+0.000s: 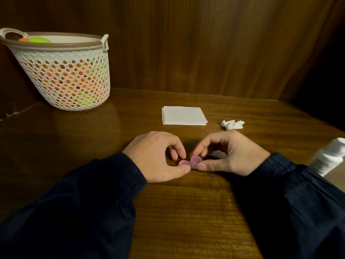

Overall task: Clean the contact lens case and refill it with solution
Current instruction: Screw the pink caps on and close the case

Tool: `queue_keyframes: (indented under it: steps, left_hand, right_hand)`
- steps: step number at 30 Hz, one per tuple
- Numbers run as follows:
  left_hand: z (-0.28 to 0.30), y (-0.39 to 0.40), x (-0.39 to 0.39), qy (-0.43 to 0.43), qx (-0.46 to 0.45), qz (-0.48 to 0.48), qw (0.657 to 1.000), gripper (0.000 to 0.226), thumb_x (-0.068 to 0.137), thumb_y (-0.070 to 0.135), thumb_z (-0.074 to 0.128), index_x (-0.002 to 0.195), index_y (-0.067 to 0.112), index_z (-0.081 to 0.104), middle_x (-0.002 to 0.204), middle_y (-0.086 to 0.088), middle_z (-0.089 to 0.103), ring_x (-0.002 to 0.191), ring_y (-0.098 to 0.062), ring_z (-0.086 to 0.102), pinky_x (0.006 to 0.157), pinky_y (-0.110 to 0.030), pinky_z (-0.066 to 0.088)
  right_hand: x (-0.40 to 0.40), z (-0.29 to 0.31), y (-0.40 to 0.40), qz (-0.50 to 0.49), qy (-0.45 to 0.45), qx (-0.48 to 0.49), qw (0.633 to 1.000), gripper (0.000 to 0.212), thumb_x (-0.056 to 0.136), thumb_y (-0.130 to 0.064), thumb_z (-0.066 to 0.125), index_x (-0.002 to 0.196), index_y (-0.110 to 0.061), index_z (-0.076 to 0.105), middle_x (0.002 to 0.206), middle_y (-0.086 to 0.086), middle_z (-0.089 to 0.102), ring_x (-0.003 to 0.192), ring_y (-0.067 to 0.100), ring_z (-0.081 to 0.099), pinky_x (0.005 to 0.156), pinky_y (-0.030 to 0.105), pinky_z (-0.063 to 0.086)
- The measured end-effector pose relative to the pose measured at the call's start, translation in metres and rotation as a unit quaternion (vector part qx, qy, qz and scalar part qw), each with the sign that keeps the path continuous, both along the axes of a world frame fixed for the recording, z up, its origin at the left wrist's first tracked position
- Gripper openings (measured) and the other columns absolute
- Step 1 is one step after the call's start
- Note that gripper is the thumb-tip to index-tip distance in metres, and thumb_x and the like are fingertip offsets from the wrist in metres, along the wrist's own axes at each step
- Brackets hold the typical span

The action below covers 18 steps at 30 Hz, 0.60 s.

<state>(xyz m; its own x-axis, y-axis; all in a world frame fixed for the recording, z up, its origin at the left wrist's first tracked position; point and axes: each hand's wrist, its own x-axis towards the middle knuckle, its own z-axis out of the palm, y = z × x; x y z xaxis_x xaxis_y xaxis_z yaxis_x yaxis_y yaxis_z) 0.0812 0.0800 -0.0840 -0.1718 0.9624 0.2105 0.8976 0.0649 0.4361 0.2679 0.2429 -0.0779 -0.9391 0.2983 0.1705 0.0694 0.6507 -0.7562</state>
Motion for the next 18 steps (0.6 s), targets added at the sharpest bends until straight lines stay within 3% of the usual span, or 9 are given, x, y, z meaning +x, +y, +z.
queue_keyframes:
  steps: [8, 13, 18]
  left_hand:
    - [-0.0005, 0.0000, -0.0003, -0.015, 0.007, -0.015, 1.000, 0.018, 0.081, 0.057, 0.079, 0.086, 0.041, 0.071, 0.082, 0.022, 0.070, 0.060, 0.023, 0.053, 0.040, -0.006, 0.027]
    - [-0.0005, -0.0004, -0.0002, -0.038, 0.007, -0.020, 0.999, 0.016, 0.082, 0.053, 0.080, 0.084, 0.039, 0.073, 0.076, 0.022, 0.070, 0.057, 0.021, 0.053, 0.051, -0.012, 0.024]
    - [-0.0015, 0.0003, 0.0009, -0.057, 0.009, -0.026, 0.998, 0.014, 0.084, 0.047, 0.081, 0.081, 0.036, 0.074, 0.066, 0.047, 0.057, 0.054, 0.026, 0.050, 0.055, -0.017, 0.024]
  right_hand:
    - [-0.0017, -0.0003, -0.0014, 0.000, -0.026, 0.004, 1.000, 0.030, 0.075, -0.035, 0.087, 0.102, -0.025, 0.081, 0.099, -0.006, 0.080, 0.093, 0.016, 0.071, 0.093, 0.039, 0.058]
    - [-0.0009, 0.0011, -0.0004, 0.000, -0.049, 0.006, 0.999, 0.032, 0.074, -0.039, 0.085, 0.103, -0.027, 0.081, 0.099, -0.011, 0.079, 0.093, 0.012, 0.071, 0.091, 0.028, 0.058]
    - [-0.0016, -0.0010, 0.0001, -0.004, -0.044, 0.007, 0.999, 0.026, 0.075, -0.028, 0.090, 0.099, -0.025, 0.081, 0.095, -0.013, 0.080, 0.089, 0.008, 0.070, 0.082, 0.017, 0.054]
